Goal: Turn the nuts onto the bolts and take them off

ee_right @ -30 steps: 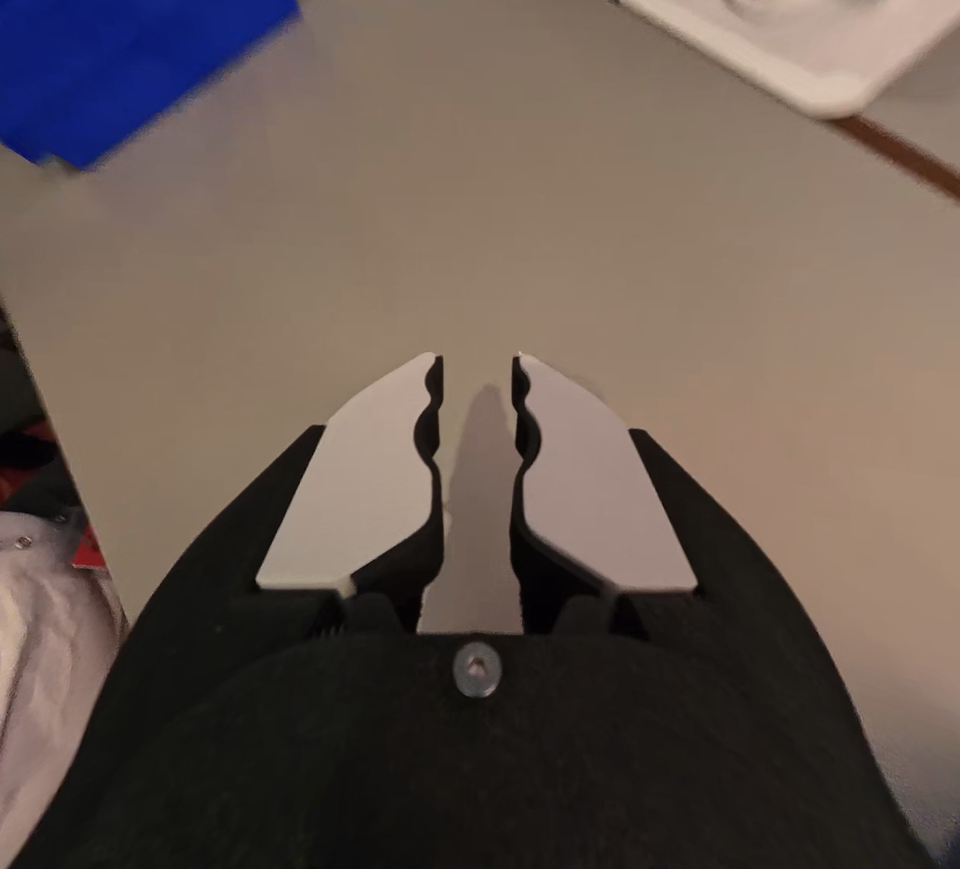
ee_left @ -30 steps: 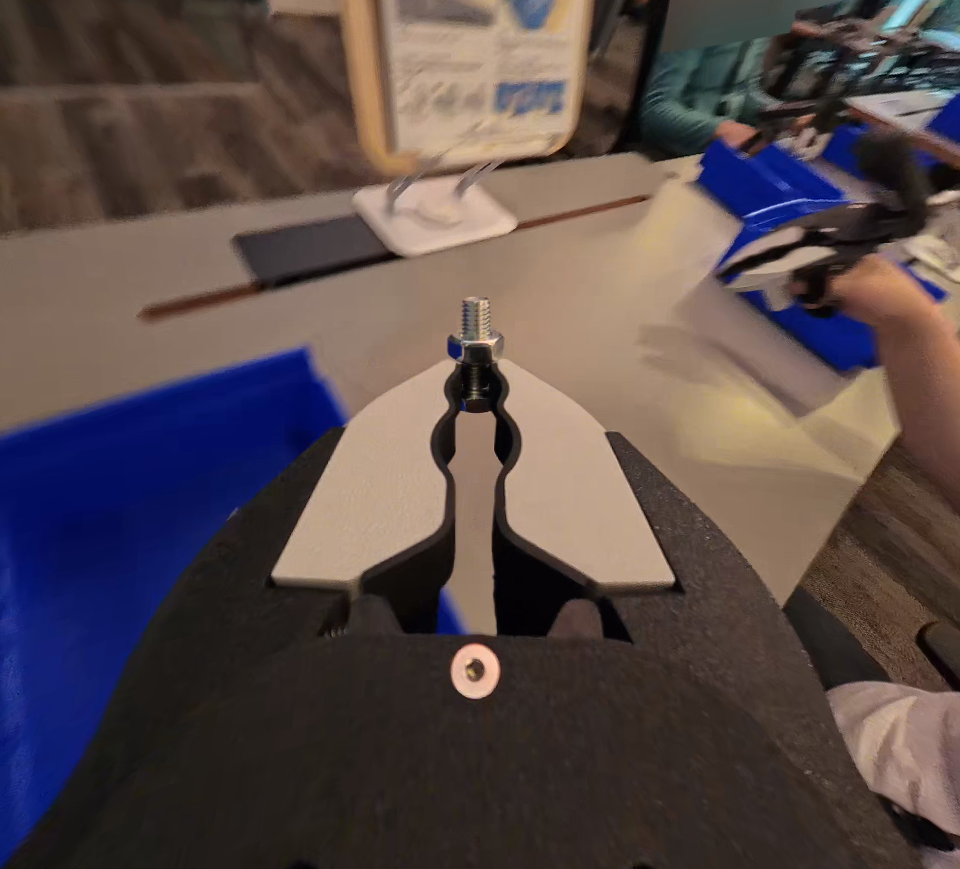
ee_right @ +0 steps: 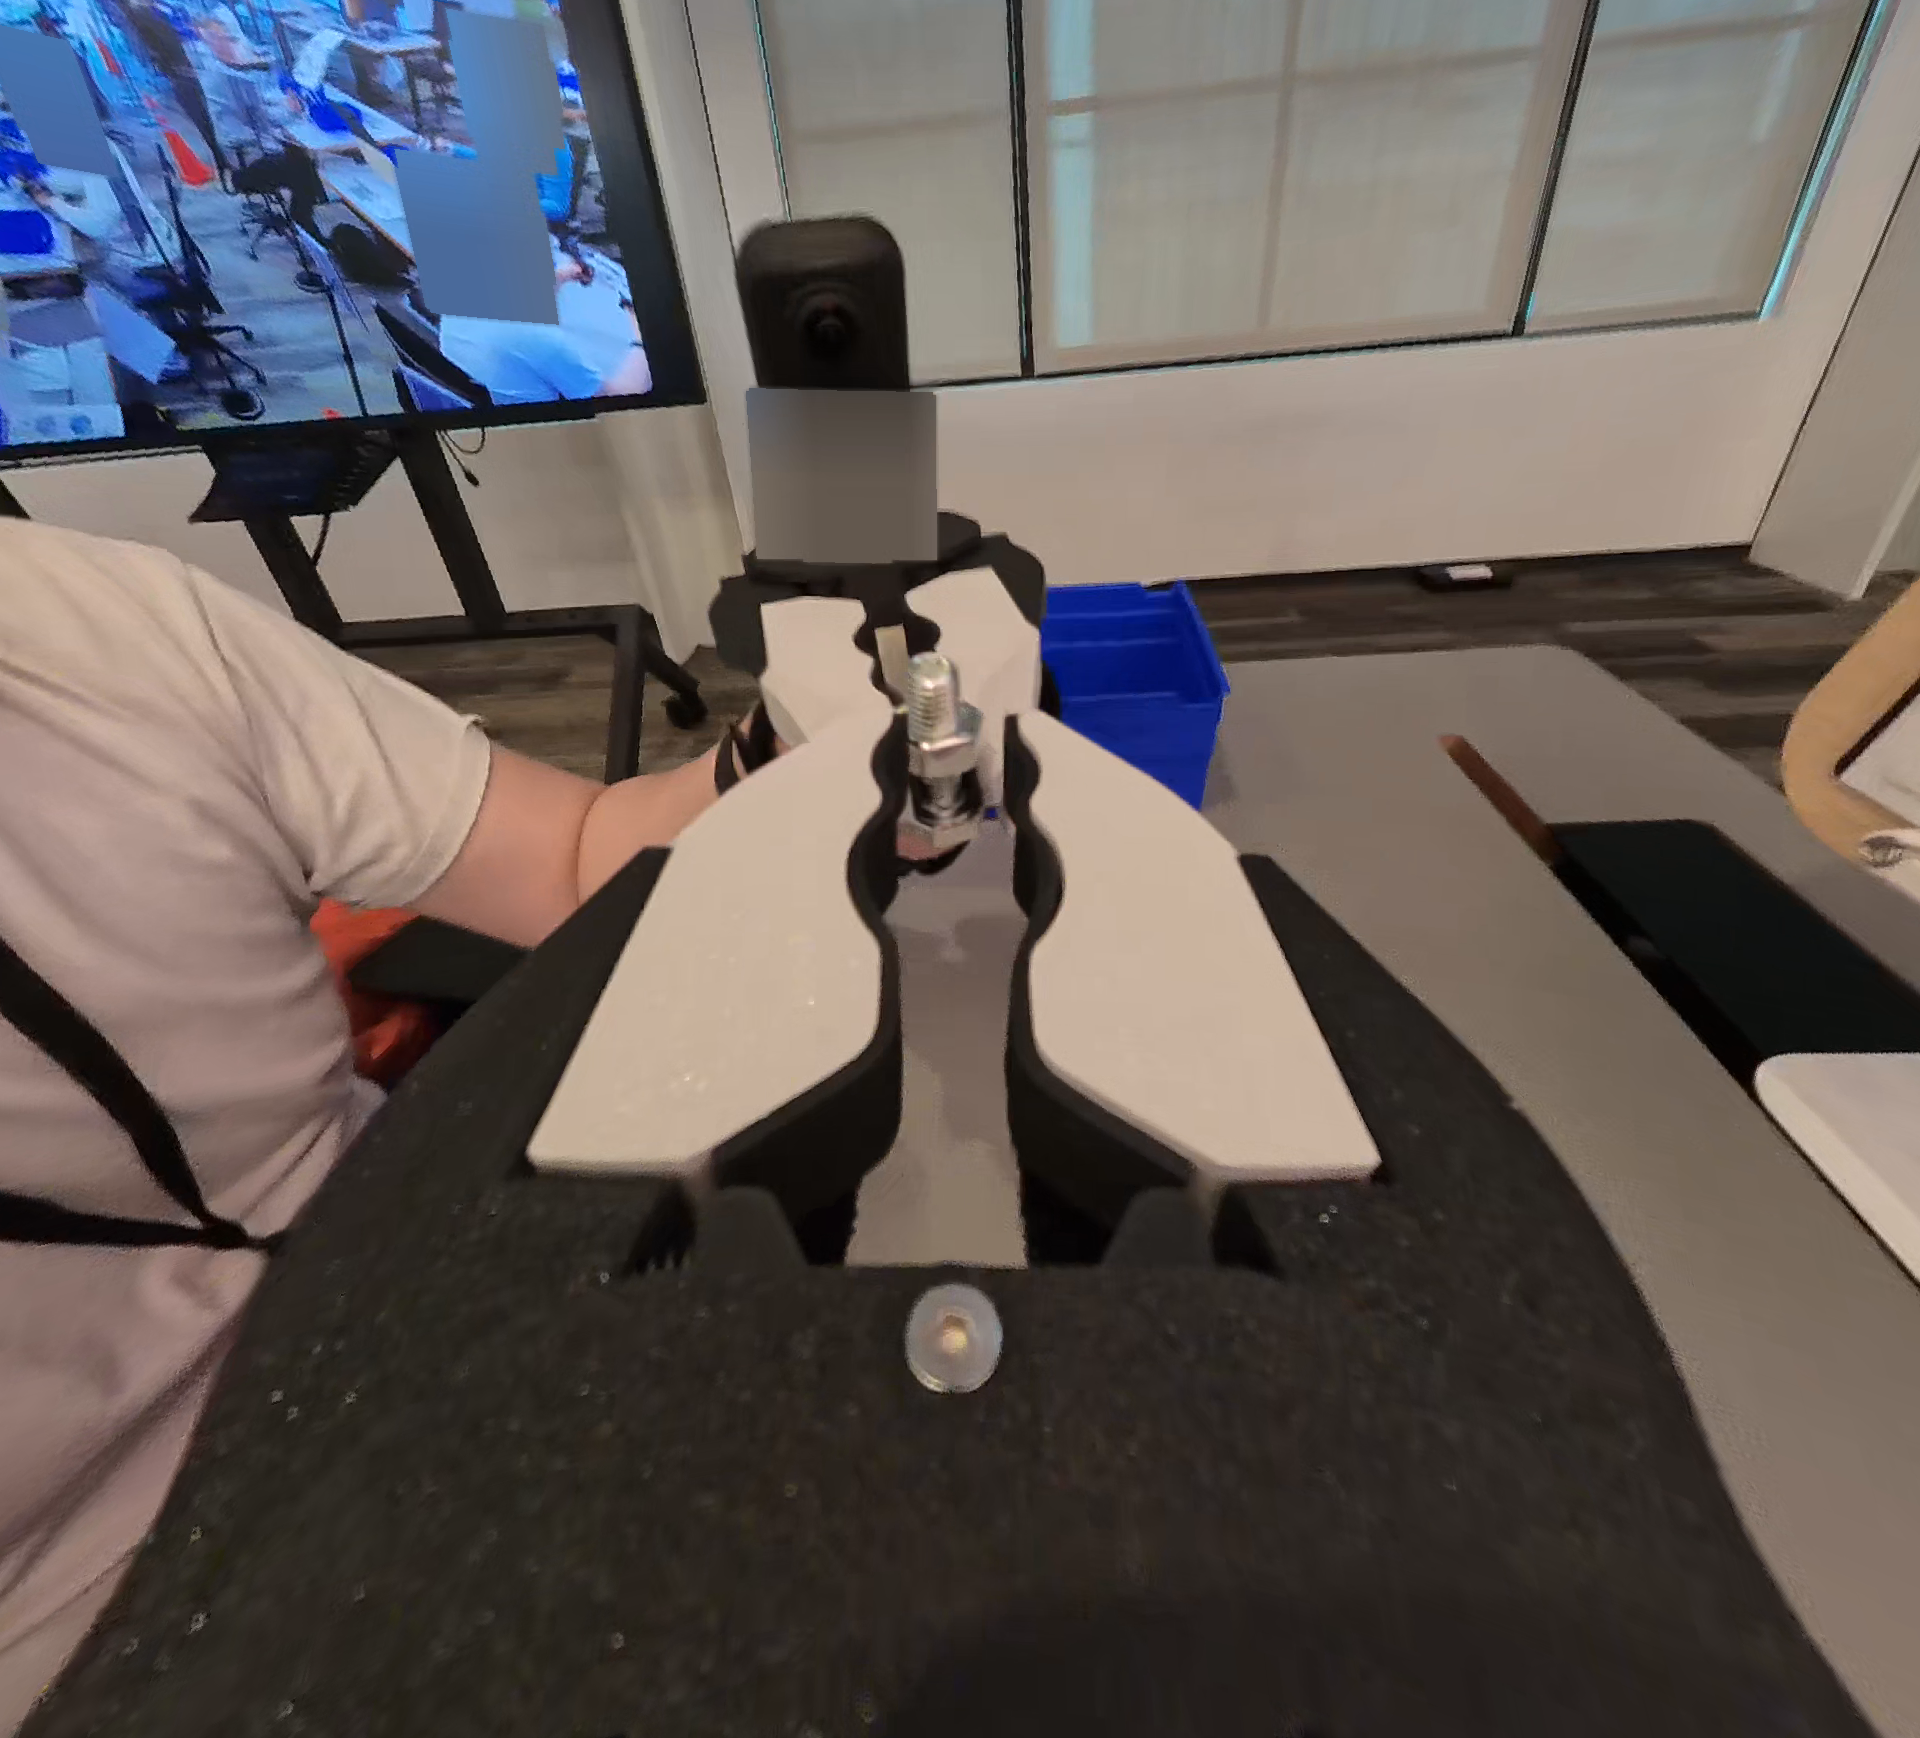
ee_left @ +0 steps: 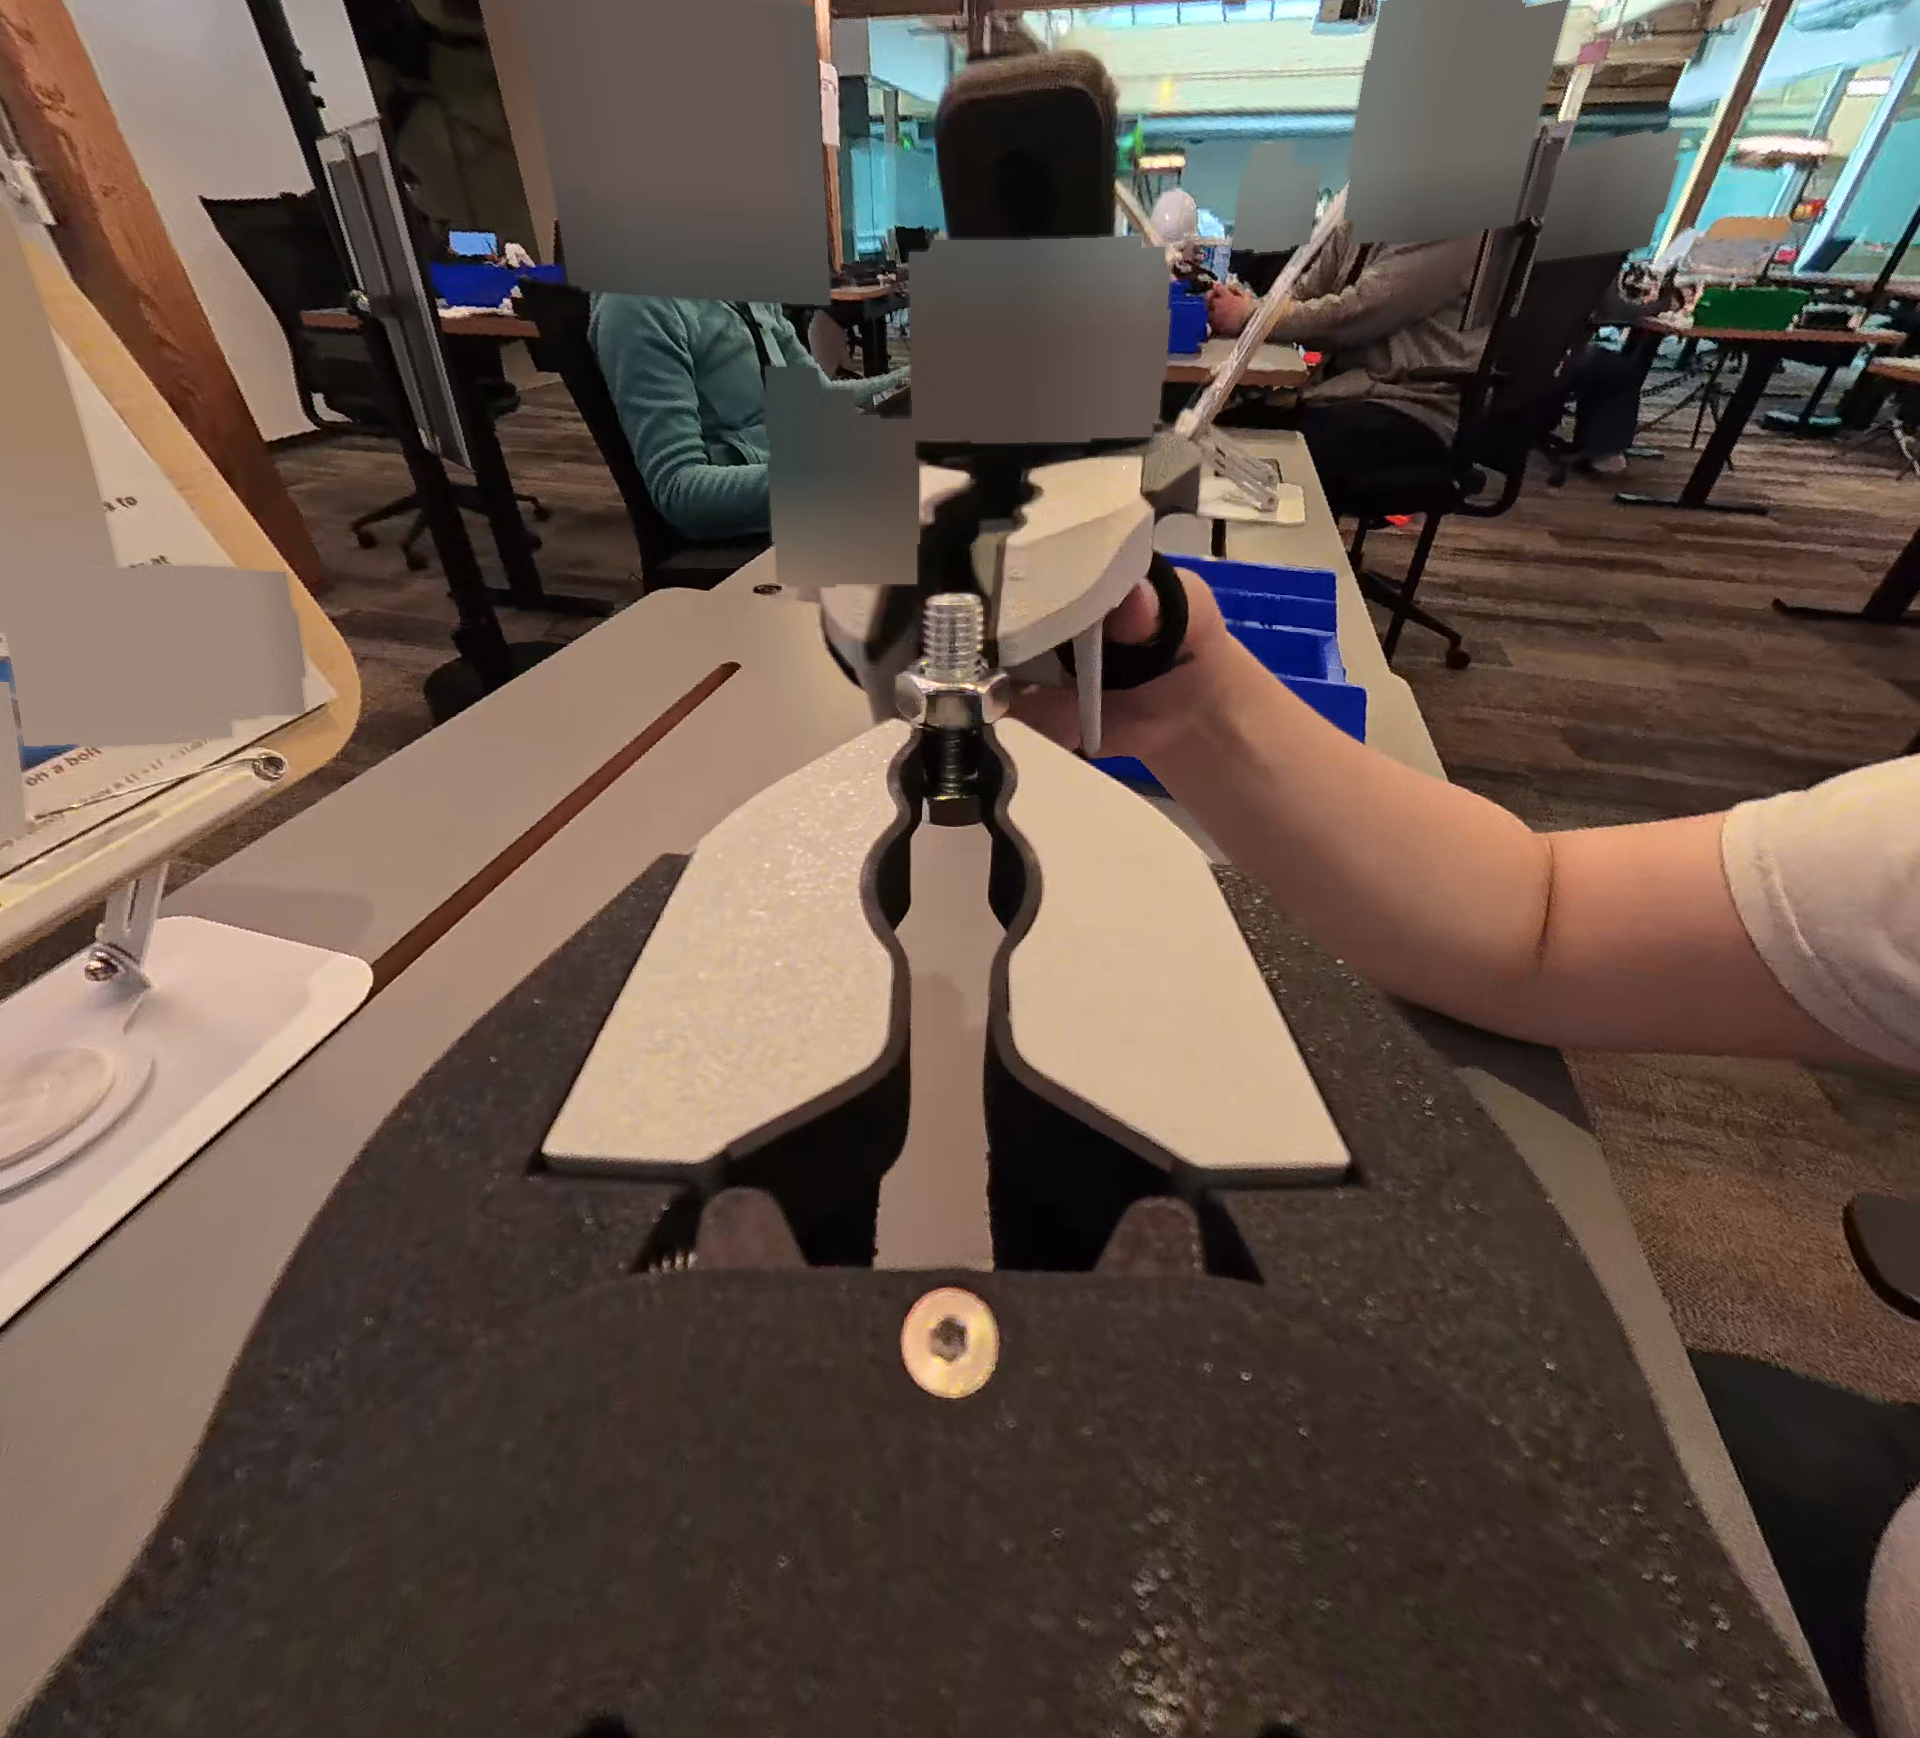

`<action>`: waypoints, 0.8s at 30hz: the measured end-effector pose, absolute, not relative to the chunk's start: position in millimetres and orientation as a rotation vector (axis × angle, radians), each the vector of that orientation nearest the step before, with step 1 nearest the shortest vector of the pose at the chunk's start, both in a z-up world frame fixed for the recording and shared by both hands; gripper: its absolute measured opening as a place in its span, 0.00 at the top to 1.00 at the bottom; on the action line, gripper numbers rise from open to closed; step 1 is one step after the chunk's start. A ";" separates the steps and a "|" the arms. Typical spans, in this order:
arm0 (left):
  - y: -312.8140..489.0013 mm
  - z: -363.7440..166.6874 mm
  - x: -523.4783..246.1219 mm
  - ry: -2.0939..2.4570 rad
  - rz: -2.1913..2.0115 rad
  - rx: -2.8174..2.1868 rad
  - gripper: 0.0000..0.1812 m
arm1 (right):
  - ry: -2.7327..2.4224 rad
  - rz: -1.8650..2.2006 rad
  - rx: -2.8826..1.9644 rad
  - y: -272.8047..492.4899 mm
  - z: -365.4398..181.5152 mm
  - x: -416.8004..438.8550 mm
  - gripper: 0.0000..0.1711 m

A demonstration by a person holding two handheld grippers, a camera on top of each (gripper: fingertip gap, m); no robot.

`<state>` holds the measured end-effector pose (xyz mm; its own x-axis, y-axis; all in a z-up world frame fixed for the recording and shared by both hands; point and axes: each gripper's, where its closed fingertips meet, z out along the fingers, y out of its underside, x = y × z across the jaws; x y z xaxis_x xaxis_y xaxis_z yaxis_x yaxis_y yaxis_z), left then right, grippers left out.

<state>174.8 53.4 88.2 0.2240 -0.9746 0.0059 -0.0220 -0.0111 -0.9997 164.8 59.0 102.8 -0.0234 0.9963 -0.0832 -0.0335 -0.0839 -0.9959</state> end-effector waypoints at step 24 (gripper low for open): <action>29.1 92.6 172.6 1.128 -1.030 -1.306 0.75 | -1.177 1.196 -1.169 34.8 118.4 156.3 0.95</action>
<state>172.6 29.1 92.6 0.1768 -0.9837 -0.0335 -0.0557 0.0240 -0.9982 156.3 34.8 118.4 0.0190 0.9995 0.0254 -0.0409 0.0262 -0.9988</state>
